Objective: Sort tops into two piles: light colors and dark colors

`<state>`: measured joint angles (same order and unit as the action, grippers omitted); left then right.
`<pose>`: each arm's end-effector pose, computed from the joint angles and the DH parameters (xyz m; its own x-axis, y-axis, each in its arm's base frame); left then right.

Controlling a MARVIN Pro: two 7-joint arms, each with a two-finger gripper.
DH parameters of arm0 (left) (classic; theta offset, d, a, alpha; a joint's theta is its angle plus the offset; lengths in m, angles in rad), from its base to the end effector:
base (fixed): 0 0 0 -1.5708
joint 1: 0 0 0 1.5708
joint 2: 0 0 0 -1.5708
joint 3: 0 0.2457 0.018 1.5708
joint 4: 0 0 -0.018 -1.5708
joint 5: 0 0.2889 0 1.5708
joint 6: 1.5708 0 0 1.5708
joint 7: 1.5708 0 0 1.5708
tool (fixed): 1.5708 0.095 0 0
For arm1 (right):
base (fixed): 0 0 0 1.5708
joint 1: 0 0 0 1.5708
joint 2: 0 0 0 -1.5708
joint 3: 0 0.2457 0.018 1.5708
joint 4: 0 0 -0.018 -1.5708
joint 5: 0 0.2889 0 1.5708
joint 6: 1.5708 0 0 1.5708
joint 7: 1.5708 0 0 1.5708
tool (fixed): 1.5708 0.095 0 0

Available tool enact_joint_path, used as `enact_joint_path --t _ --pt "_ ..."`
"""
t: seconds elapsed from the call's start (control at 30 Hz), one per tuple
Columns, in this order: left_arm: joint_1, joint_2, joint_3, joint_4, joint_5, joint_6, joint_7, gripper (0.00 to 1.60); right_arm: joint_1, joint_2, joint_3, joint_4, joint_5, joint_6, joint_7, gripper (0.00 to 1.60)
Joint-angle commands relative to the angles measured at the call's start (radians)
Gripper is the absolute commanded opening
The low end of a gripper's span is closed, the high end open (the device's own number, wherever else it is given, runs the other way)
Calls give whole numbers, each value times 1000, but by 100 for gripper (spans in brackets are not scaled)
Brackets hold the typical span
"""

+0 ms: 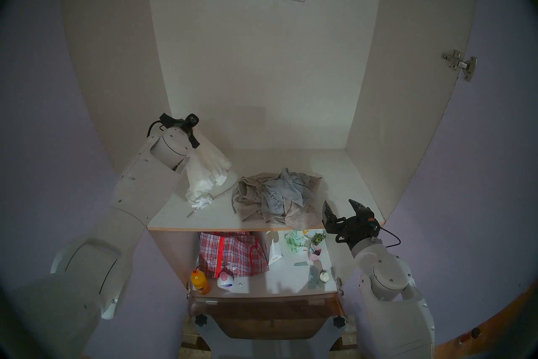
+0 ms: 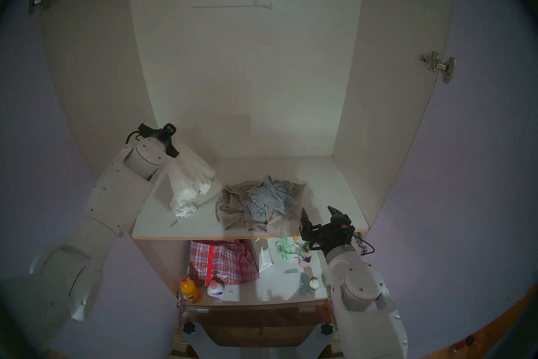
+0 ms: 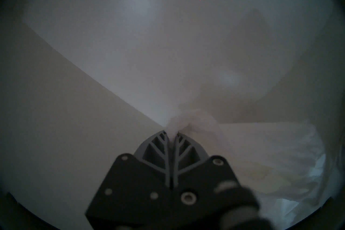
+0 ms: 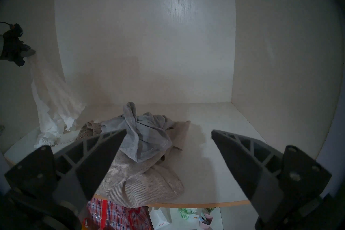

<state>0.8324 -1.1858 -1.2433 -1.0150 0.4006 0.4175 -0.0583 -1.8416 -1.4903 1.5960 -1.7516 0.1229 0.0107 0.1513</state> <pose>0.5468 0.1014 -0.1632 0.3042 -0.7361 0.6046 -0.0083 -0.6368 -0.7710 0.3316 -0.0113 -0.2929 0.0986 -0.0393 0.9943 0.1365 -0.9892 -0.0526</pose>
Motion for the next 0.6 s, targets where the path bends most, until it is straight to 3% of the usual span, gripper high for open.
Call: enact_joint_path --t 0.0,0.1,0.13,0.23,0.3,0.43,0.47,0.5,0.53,0.57 --pt "-115 5 34 104 25 -42 -65 0 11 -2 -2 -26 1 -6 1 160" --pt "-167 3 106 205 59 -49 -89 0 10 -2 -2 -26 1 -5 1 160" --pt "-178 14 170 228 117 -43 -72 0 11 -2 -2 -26 1 -6 1 160" --pt "-207 -3 206 300 135 -51 -64 0 10 -2 -2 -26 1 -5 1 160" --pt "-226 1 258 349 204 -63 -68 0 10 -2 -2 -26 1 -5 1 160" --pt "-269 17 303 433 264 -122 -197 0 10 -2 -1 -27 1 -5 1 160" --pt "-278 19 312 451 258 -154 -218 30 10 -2 -1 -27 1 -5 1 160" --pt "-286 21 315 459 270 -174 -259 40 10 -2 -1 -26 1 -5 1 160" --pt "-295 20 330 477 266 -194 -287 40 11 -2 -1 -26 1 -6 1 160" --pt "-296 29 348 473 277 -217 -328 61 11 -2 -1 -26 1 -6 1 160"
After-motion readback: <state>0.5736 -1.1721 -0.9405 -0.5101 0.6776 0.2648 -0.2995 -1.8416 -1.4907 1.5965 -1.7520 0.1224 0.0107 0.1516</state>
